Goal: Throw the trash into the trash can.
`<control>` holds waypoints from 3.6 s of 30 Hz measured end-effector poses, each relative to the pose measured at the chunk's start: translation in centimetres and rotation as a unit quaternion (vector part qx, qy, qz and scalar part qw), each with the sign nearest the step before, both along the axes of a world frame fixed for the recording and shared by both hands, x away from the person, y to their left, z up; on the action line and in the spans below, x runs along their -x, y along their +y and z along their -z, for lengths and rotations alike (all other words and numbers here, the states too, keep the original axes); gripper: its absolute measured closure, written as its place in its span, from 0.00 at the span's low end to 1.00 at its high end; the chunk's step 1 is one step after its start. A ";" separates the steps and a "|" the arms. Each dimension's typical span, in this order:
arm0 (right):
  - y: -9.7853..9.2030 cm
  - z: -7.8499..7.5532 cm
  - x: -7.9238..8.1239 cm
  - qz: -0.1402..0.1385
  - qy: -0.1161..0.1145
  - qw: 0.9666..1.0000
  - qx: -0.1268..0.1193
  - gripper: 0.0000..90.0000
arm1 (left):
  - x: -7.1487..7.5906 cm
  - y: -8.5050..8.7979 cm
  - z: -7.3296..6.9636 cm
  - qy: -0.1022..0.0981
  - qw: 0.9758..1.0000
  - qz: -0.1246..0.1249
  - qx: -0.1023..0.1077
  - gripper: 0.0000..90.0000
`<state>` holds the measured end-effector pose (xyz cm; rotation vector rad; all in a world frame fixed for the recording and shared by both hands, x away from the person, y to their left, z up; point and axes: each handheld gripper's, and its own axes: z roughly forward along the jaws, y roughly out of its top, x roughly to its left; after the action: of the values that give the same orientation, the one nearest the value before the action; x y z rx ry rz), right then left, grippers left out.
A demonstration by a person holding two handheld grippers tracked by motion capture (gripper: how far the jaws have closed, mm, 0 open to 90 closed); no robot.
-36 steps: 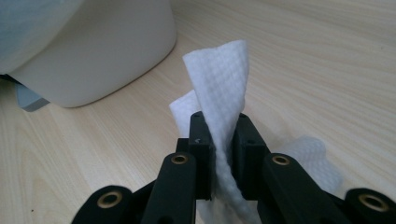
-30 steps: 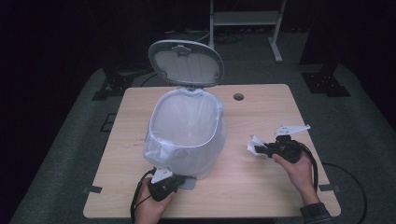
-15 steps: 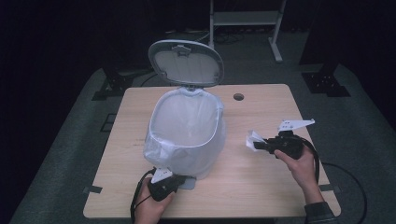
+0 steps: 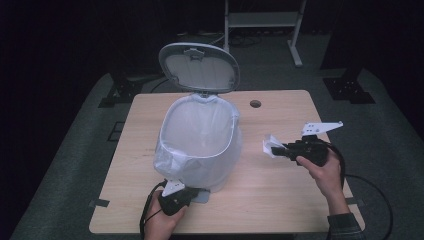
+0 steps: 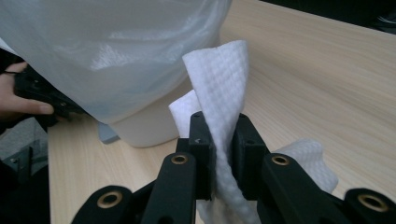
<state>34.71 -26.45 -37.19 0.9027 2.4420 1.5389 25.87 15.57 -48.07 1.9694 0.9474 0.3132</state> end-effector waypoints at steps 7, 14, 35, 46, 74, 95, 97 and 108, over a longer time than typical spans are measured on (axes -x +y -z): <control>0.0 -0.9 0.0 -0.011 -0.009 1.000 -0.004 0.89 | 0.0 0.0 0.0 0.000 1.000 0.000 0.002 1.00; 0.1 -1.8 0.0 -0.019 -0.015 1.000 -0.015 0.89 | 0.0 0.0 0.0 0.001 1.000 0.000 0.002 1.00; 1.4 -5.8 -0.5 -0.063 -0.039 0.996 -0.046 0.90 | 0.0 0.0 0.0 0.003 1.000 -0.001 0.006 1.00; 3.1 -8.0 -0.9 -0.087 -0.052 0.993 -0.057 0.90 | 0.0 0.1 0.0 0.003 1.000 0.000 0.003 1.00; 8.3 -12.3 -1.5 -0.142 -0.080 0.984 -0.066 0.90 | -0.1 0.1 0.0 0.004 1.000 0.000 0.004 1.00; 12.1 -13.8 -2.1 -0.167 -0.089 0.979 -0.069 0.89 | -0.1 0.1 0.0 0.003 1.000 0.000 0.004 1.00; 12.5 -13.9 -2.2 -0.168 -0.091 0.979 -0.071 0.89 | -0.1 0.1 0.0 0.003 1.000 0.000 0.004 1.00; 14.3 -14.4 -2.6 -0.179 -0.091 0.977 -0.070 0.89 | -0.1 0.1 0.0 0.003 1.000 0.000 0.005 1.00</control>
<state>37.26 -12.18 -22.81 0.3256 2.4824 1.8338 25.92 15.63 -48.08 1.9630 0.9512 0.3024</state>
